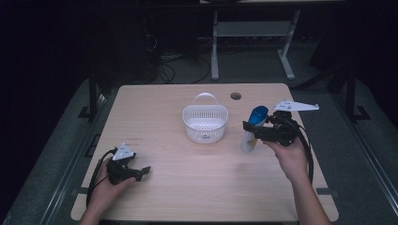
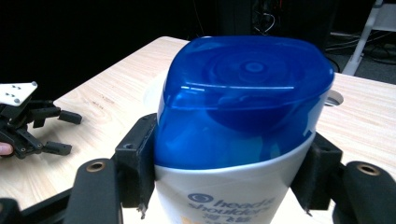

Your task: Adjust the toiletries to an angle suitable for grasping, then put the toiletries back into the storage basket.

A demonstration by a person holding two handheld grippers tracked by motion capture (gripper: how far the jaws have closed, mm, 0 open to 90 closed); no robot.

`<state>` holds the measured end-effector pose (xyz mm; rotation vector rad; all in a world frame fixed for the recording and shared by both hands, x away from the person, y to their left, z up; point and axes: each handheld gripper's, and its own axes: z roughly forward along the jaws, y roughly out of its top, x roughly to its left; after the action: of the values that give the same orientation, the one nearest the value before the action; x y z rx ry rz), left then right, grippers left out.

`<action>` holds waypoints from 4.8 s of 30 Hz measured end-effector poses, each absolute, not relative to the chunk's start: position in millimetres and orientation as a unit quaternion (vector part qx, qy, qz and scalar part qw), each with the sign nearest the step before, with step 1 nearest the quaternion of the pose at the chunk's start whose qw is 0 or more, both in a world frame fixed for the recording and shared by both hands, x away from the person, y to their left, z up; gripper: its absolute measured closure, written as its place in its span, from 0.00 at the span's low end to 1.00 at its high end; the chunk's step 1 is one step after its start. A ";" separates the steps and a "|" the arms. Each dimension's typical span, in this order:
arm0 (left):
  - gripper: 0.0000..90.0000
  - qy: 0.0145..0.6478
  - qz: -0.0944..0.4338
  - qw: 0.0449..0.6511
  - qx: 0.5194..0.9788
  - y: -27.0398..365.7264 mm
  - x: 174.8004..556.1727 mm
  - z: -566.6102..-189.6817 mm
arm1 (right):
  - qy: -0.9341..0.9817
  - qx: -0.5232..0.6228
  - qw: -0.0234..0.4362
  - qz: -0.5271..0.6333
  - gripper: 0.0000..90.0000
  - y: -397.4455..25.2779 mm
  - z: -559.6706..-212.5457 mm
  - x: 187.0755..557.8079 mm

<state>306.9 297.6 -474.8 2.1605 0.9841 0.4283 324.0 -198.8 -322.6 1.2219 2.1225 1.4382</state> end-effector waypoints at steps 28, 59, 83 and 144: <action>0.15 0.380 0.167 0.356 0.837 297.7 306.9 -474.8 | 0.735 0.421 0.161 0.508 0.38 -183.1 -298.4 354.2; 0.15 0.375 0.164 0.359 0.839 297.4 305.9 -475.0 | 0.738 0.399 0.167 0.518 0.38 -138.8 -283.5 400.6; 0.15 0.367 0.160 0.361 0.842 296.9 301.1 -475.0 | 0.758 0.382 0.158 0.505 0.38 -106.1 -290.2 417.7; 0.15 0.367 0.160 0.360 0.843 296.7 298.5 -475.0 | 0.785 0.403 0.132 0.452 0.38 -102.6 -366.4 433.8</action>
<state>298.5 296.7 -475.0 2.1731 0.9465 0.4133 433.8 -102.6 -366.4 1.1709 2.2776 1.3109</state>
